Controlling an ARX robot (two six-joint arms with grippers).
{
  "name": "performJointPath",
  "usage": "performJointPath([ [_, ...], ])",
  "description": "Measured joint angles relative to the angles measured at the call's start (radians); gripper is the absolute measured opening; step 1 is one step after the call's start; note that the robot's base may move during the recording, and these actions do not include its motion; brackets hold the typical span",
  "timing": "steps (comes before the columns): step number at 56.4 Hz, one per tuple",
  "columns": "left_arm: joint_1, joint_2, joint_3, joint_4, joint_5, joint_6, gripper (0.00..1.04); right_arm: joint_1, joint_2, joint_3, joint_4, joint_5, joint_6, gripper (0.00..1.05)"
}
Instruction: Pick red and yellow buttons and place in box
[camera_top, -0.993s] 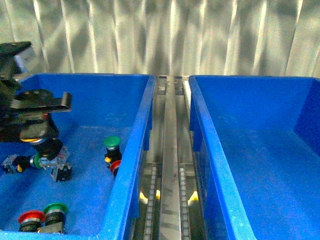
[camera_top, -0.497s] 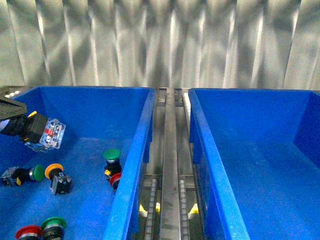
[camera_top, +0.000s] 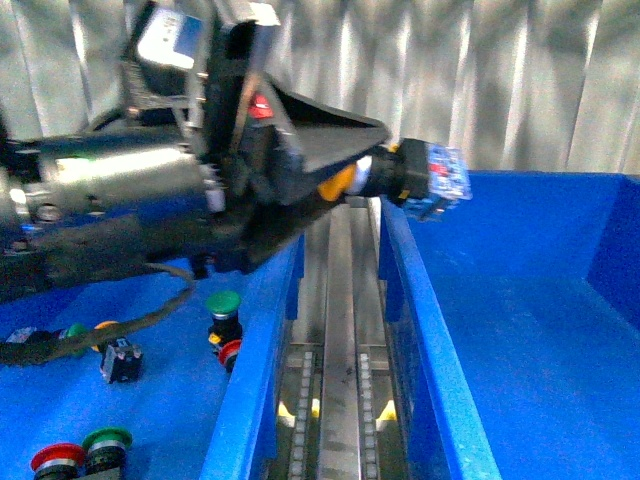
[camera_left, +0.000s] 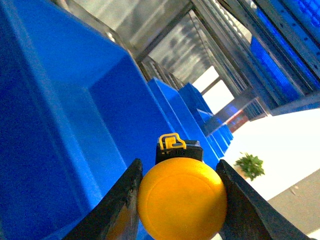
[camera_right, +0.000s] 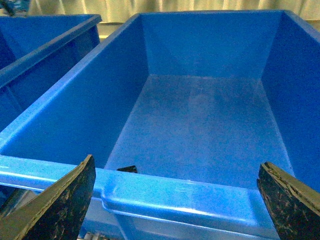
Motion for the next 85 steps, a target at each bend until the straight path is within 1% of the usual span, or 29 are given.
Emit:
performJointPath([
  [15, -0.134, 0.169, 0.156, 0.084, -0.014, -0.090, 0.35, 0.000, 0.000, 0.000, 0.000, 0.000, 0.000, 0.98],
  [29, -0.203, 0.265, 0.283, 0.093, -0.018, -0.147, 0.35, 0.000, 0.000, 0.000, 0.000, 0.000, 0.000, 0.98],
  [40, -0.245, 0.299, 0.341, 0.051, -0.026, -0.149, 0.35, 0.002, 0.001, 0.000, 0.002, 0.009, 0.000, 0.98],
  [41, -0.246, 0.299, 0.342, 0.050, -0.026, -0.149, 0.35, 0.010, 0.007, -0.003, 0.014, 0.034, 0.002, 0.98],
  [42, -0.248, 0.299, 0.344, 0.048, -0.025, -0.149, 0.35, 0.034, 0.030, -0.007, 0.067, 0.116, 0.000, 0.98],
  [43, -0.249, 0.299, 0.346, 0.047, -0.025, -0.147, 0.35, 0.049, 0.045, -0.010, 0.104, 0.163, 0.000, 0.98],
  [44, -0.251, 0.299, 0.349, 0.042, -0.025, -0.148, 0.35, 0.079, 0.080, -0.010, 0.190, 0.265, -0.003, 0.98],
  [45, -0.251, 0.298, 0.349, 0.039, -0.023, -0.147, 0.35, 0.089, 0.101, -0.010, 0.237, 0.312, -0.007, 0.98],
  [46, -0.253, 0.296, 0.349, 0.034, -0.021, -0.145, 0.35, 0.099, 0.146, -0.009, 0.333, 0.388, -0.018, 0.98],
  [49, -0.253, 0.293, 0.351, 0.022, -0.020, -0.142, 0.35, 0.095, 0.229, -0.002, 0.495, 0.485, -0.031, 0.98],
  [50, -0.253, 0.292, 0.351, 0.016, -0.020, -0.140, 0.35, 0.077, 0.266, 0.003, 0.561, 0.510, -0.027, 0.98],
  [52, -0.253, 0.291, 0.351, 0.008, -0.019, -0.137, 0.35, 0.032, 0.312, 0.013, 0.622, 0.512, -0.013, 0.98],
  [54, -0.253, 0.289, 0.351, 0.000, -0.018, -0.133, 0.35, -0.026, 0.344, 0.038, 0.618, 0.489, 0.029, 0.98],
  [55, -0.253, 0.286, 0.351, -0.004, -0.018, -0.131, 0.35, -0.072, 0.361, 0.063, 0.588, 0.458, 0.057, 0.98],
  [58, -0.252, 0.279, 0.350, -0.016, -0.018, -0.125, 0.35, -0.203, 0.400, 0.146, 0.459, 0.365, 0.183, 0.98],
  [59, -0.251, 0.277, 0.350, -0.017, -0.018, -0.124, 0.35, -0.230, 0.408, 0.164, 0.430, 0.337, 0.229, 0.98],
  [60, -0.251, 0.272, 0.350, -0.020, -0.018, -0.121, 0.35, -0.285, 0.426, 0.204, 0.371, 0.302, 0.279, 0.98],
  [61, -0.251, 0.267, 0.349, -0.022, -0.017, -0.117, 0.35, -0.340, 0.445, 0.242, 0.315, 0.278, 0.347, 0.98],
  [63, -0.251, 0.257, 0.346, -0.023, -0.015, -0.114, 0.35, -0.413, 0.471, 0.291, 0.246, 0.224, 0.456, 0.98],
  [64, -0.251, 0.245, 0.343, -0.023, -0.013, -0.110, 0.35, -0.472, 0.493, 0.331, 0.188, 0.187, 0.586, 0.98],
  [66, -0.251, 0.232, 0.339, -0.022, -0.013, -0.108, 0.35, -0.520, 0.522, 0.371, 0.129, 0.154, 0.710, 0.98],
  [67, -0.251, 0.222, 0.337, -0.020, -0.013, -0.106, 0.35, -0.536, 0.540, 0.397, 0.091, 0.132, 0.829, 0.98],
  [70, -0.250, 0.207, 0.331, -0.013, -0.015, -0.106, 0.35, -0.537, 0.571, 0.438, 0.043, 0.109, 1.008, 0.98],
  [71, -0.250, 0.206, 0.330, -0.012, -0.014, -0.105, 0.35, -0.535, 0.576, 0.444, 0.040, 0.109, 1.034, 0.98],
  [73, -0.250, 0.199, 0.324, -0.012, -0.013, -0.103, 0.35, -0.512, 0.602, 0.474, 0.031, 0.113, 1.144, 0.98],
  [75, -0.252, 0.196, 0.320, -0.011, -0.013, -0.103, 0.35, -0.486, 0.621, 0.497, 0.024, 0.119, 1.214, 0.98],
  [78, -0.253, 0.194, 0.311, -0.006, -0.013, -0.103, 0.35, -0.456, 0.638, 0.524, 0.007, 0.137, 1.264, 0.98],
  [80, -0.254, 0.193, 0.307, -0.006, -0.013, -0.102, 0.35, -0.423, 0.656, 0.551, -0.011, 0.153, 1.323, 0.98],
  [85, -0.254, 0.192, 0.299, -0.002, -0.014, -0.102, 0.35, -0.349, 0.690, 0.599, -0.017, 0.204, 1.400, 0.98],
])
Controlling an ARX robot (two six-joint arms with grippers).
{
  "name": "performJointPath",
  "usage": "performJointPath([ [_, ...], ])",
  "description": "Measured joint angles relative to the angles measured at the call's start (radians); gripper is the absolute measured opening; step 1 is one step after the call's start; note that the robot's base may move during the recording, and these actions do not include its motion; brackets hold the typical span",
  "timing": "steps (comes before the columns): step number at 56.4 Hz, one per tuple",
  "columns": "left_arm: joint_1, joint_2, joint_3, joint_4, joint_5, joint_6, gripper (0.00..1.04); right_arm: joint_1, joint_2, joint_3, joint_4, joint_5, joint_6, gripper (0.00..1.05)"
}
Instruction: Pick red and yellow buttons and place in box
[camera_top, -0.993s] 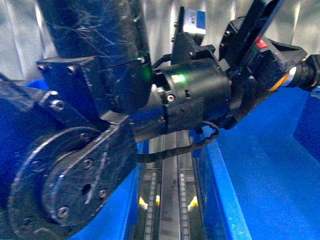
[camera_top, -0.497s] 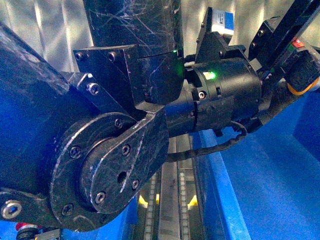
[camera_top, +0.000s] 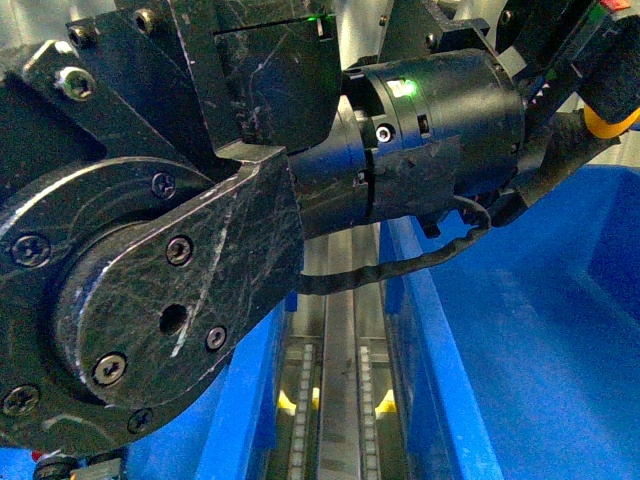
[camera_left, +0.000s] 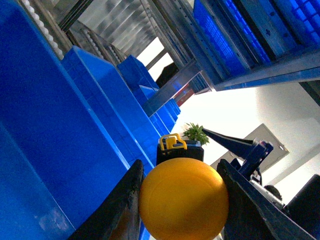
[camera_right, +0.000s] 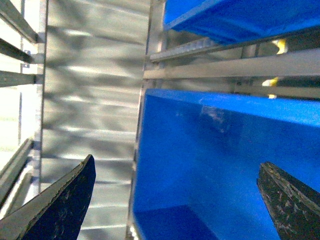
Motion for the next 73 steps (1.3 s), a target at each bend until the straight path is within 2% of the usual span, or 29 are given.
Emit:
performJointPath([
  [3, 0.000, -0.002, -0.004, 0.003, 0.000, 0.000, 0.35, 0.037, 0.016, 0.021, 0.004, 0.021, 0.029, 0.98],
  [8, -0.004, -0.012, -0.008, 0.007, 0.001, 0.000, 0.35, 0.150, 0.056, 0.074, 0.006, 0.087, 0.088, 0.98],
  [19, -0.002, -0.048, -0.014, 0.000, 0.012, 0.010, 0.35, 0.362, 0.120, 0.093, 0.045, 0.195, 0.121, 0.98],
  [29, -0.001, -0.053, -0.022, -0.007, 0.016, 0.012, 0.35, 0.475, 0.188, 0.096, 0.109, 0.234, 0.109, 0.98],
  [46, -0.003, -0.050, -0.022, -0.011, 0.012, 0.013, 0.35, 0.552, 0.257, 0.137, 0.151, 0.269, 0.089, 0.98],
  [73, -0.015, -0.031, -0.022, -0.032, 0.015, 0.026, 0.35, 0.538, 0.268, 0.172, 0.146, 0.266, 0.074, 0.98],
])
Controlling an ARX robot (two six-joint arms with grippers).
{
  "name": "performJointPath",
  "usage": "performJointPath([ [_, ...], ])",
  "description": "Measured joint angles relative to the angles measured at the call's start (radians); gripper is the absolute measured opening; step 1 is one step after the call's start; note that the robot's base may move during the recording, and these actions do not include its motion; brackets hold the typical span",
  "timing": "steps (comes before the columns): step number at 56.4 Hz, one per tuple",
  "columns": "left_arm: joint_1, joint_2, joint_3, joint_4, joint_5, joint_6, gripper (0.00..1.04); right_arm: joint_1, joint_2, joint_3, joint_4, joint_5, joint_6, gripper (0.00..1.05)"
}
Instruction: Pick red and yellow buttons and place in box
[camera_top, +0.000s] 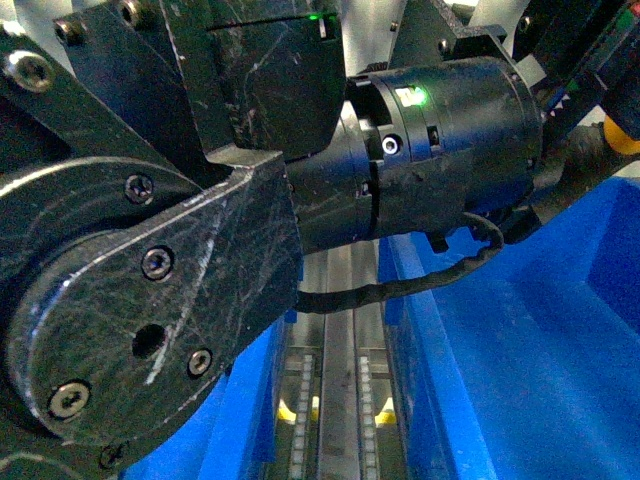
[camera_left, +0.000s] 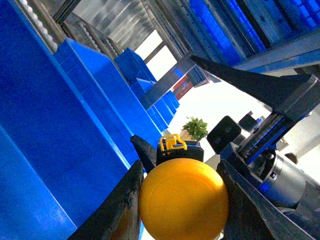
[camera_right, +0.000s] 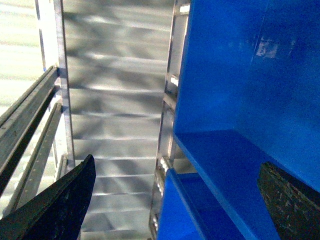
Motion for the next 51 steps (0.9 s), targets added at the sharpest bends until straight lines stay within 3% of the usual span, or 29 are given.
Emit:
performJointPath([
  [51, -0.032, 0.040, 0.048, 0.024, -0.028, -0.005, 0.35, 0.053, -0.010, 0.007, -0.019, 0.044, -0.034, 0.98],
])
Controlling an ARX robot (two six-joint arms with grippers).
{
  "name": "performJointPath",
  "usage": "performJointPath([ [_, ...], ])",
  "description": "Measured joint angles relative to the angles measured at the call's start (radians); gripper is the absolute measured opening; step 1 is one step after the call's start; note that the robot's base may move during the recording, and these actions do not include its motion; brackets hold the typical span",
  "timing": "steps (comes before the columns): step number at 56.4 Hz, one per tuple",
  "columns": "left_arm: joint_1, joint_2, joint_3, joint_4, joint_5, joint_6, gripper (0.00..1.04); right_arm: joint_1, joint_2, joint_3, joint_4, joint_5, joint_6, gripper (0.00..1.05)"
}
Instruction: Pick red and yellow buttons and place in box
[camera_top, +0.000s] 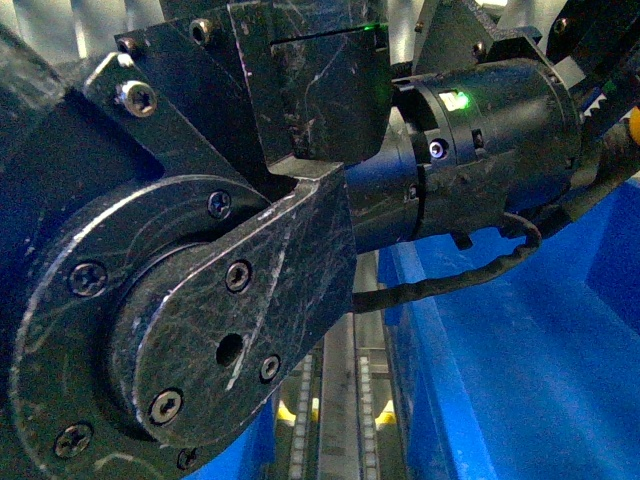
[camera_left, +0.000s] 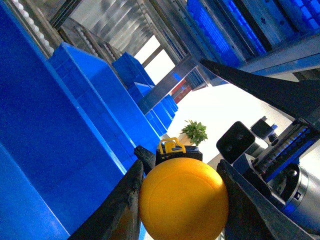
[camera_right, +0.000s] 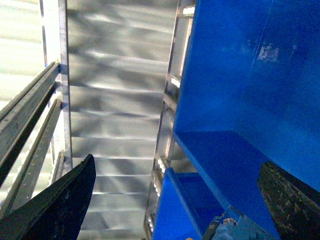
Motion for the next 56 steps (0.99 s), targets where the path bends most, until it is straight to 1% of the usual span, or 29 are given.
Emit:
performJointPath([
  [12, 0.000, 0.000, 0.002, 0.000, 0.000, 0.000, 0.35, 0.002, 0.000, 0.000, 0.000, 0.001, 0.000, 0.98],
  [18, 0.000, 0.001, 0.002, 0.000, -0.001, 0.000, 0.35, 0.003, 0.000, 0.000, 0.000, 0.006, -0.009, 0.78],
  [21, 0.000, 0.001, 0.004, 0.000, 0.000, -0.002, 0.35, 0.003, 0.002, 0.000, 0.000, 0.010, -0.012, 0.72],
  [28, 0.000, 0.001, 0.012, 0.004, 0.000, -0.005, 0.35, 0.003, 0.003, 0.000, -0.002, 0.017, -0.021, 0.51],
  [31, 0.000, 0.001, 0.015, 0.004, 0.000, -0.006, 0.35, 0.003, 0.003, 0.000, -0.004, 0.017, -0.022, 0.44],
  [33, 0.000, 0.001, 0.018, 0.005, -0.001, -0.007, 0.35, 0.002, 0.003, 0.000, -0.009, 0.019, -0.021, 0.36],
  [36, 0.000, 0.003, 0.018, 0.005, 0.000, -0.011, 0.35, 0.002, 0.003, 0.000, -0.012, 0.023, -0.017, 0.30],
  [56, -0.002, 0.010, 0.022, 0.006, -0.001, -0.012, 0.35, 0.000, 0.005, 0.000, -0.011, 0.026, -0.018, 0.29],
])
